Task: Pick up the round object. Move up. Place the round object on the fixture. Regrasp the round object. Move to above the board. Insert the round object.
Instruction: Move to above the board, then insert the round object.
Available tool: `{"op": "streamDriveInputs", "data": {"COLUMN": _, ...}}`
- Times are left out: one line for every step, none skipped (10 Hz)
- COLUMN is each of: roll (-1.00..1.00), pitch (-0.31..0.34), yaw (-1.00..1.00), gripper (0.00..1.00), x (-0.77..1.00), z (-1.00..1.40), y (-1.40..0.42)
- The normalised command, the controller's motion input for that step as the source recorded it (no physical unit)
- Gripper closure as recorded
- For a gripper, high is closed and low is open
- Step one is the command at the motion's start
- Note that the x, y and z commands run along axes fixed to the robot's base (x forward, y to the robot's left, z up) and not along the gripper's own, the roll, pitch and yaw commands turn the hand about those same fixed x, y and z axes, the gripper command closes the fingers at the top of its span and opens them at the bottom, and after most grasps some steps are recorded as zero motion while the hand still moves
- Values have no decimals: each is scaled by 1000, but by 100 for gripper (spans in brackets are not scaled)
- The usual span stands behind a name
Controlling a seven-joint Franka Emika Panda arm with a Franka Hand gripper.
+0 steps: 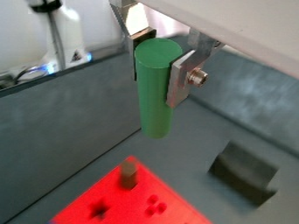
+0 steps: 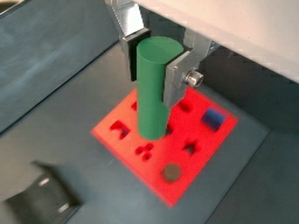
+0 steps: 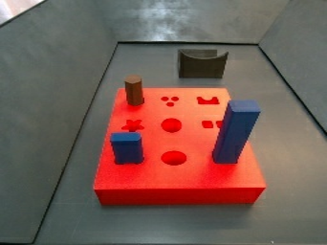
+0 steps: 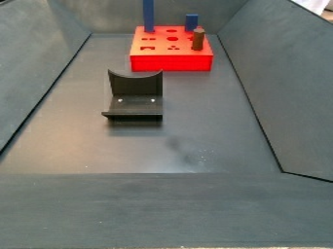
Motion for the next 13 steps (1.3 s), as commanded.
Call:
{"op": "streamDriveInputs", "data": {"roll": -643, "pitch": -128, "yaw": -9, "gripper": 100, "x": -123, "z": -5, "y": -99}}
{"op": "streamDriveInputs", "data": {"roll": -427, "pitch": -91, "yaw": -11, "gripper": 100, "x": -82, "z": -4, "y": -42}}
{"op": "streamDriveInputs", "data": {"roll": -278, "pitch": -59, "yaw": -9, "gripper": 100, "x": -50, "z": -5, "y": -24}}
{"op": "streamDriveInputs", "data": {"roll": 0, "pitch": -17, "yaw": 0, "gripper": 100, "x": 0, "z": 0, "y": 0}}
{"op": "streamDriveInputs", "data": {"roll": -39, "pitch": -14, "yaw": 0, "gripper": 100, "x": 0, "z": 0, "y": 37}}
{"op": "streamDriveInputs", "data": {"roll": -134, "pitch": -59, "yaw": 0, "gripper": 100, "x": 117, "z": -240, "y": 9}}
{"op": "streamDriveInputs", "data": {"roll": -127, "pitch": -126, "yaw": 0, "gripper": 100, "x": 189, "z": -823, "y": 0}}
{"op": "streamDriveInputs", "data": {"roll": -81, "pitch": -79, "yaw": 0, "gripper": 100, "x": 323, "z": -971, "y": 0}}
{"op": "streamDriveInputs", "data": {"roll": -89, "pitch": -100, "yaw": -26, "gripper": 100, "x": 289, "z": -931, "y": -14}}
{"op": "streamDriveInputs", "data": {"roll": -67, "pitch": -111, "yaw": -97, "gripper": 100, "x": 237, "z": -951, "y": -46}}
{"op": "streamDriveInputs", "data": {"roll": 0, "pitch": -130, "yaw": -257, "gripper": 100, "x": 134, "z": -1000, "y": -146}}
{"op": "streamDriveInputs", "data": {"roll": 0, "pitch": -136, "yaw": -280, "gripper": 100, "x": 26, "z": -1000, "y": -223}}
{"op": "streamDriveInputs", "data": {"roll": 30, "pitch": -163, "yaw": -246, "gripper": 100, "x": 0, "z": -946, "y": -206}}
